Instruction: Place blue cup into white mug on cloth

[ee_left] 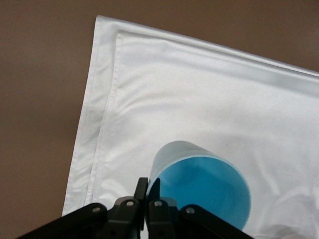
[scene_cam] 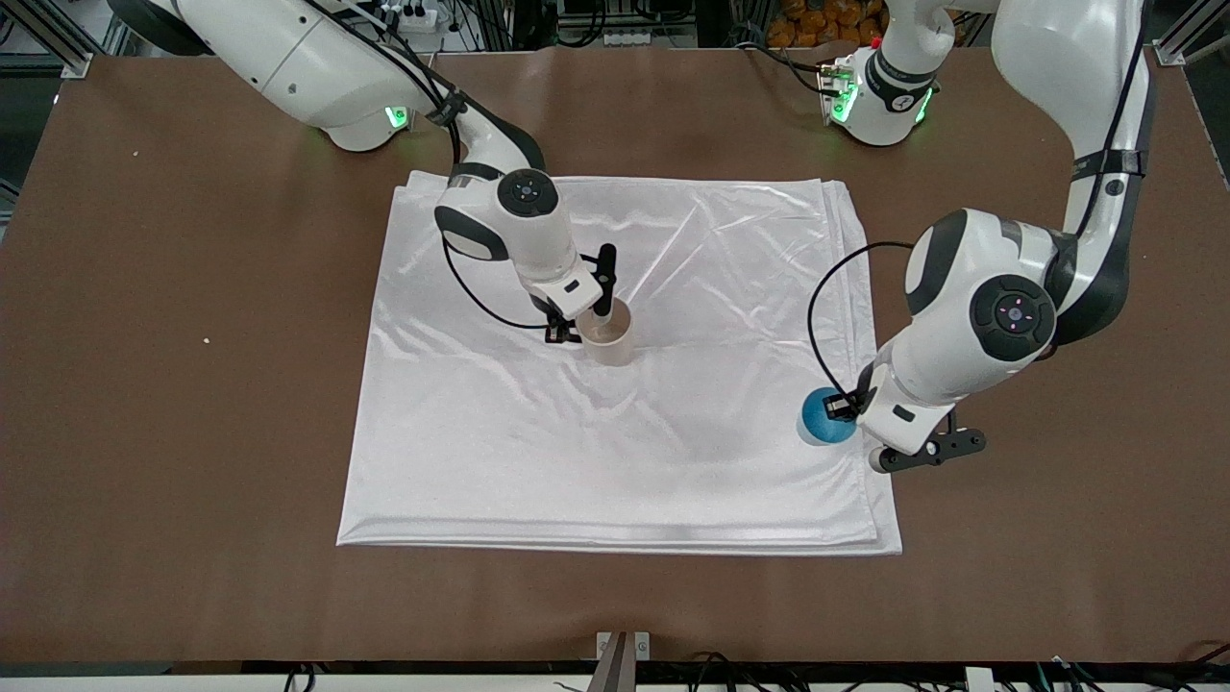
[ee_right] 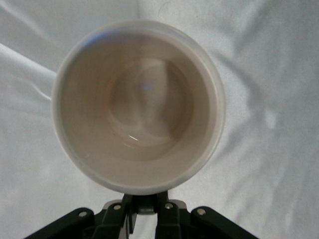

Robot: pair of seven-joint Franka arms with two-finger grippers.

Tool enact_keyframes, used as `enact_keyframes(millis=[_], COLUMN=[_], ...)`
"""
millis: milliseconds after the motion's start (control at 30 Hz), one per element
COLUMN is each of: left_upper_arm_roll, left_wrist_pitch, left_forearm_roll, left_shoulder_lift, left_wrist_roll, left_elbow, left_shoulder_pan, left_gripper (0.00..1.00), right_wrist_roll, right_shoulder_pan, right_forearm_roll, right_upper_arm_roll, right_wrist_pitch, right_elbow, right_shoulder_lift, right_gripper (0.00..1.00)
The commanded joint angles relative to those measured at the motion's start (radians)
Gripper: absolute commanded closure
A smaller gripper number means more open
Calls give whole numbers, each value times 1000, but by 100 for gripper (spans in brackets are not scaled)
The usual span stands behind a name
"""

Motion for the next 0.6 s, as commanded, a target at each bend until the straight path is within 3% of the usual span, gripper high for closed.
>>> enact_keyframes(millis=[0,500,533,567], left_upper_arm_roll=[-18,-20,-20,-22], left_wrist_pitch=[-14,-14,-14,-14], left_forearm_roll=[-17,-17,-17,-17], left_shoulder_lift=[-17,-17,-17,-18], left_wrist_roll=[-40,-89,-90,-93], left_elbow=[-12,-12,-12,-12], left_shoulder_pan=[-2,-60,-63,-63], left_gripper=[100,100,100,100], right_wrist_roll=[31,30,30,30], right_shoulder_pan=[34,41,41,41], right_forearm_roll=[-35,-33,-33,-33], right_upper_arm_roll=[-6,-16,-16,-16], right_wrist_pitch=[-71,-88,-88,-88], right_elbow=[71,70,70,70], right_shoulder_lift=[40,45,45,45], right_gripper=[100,81,77,63])
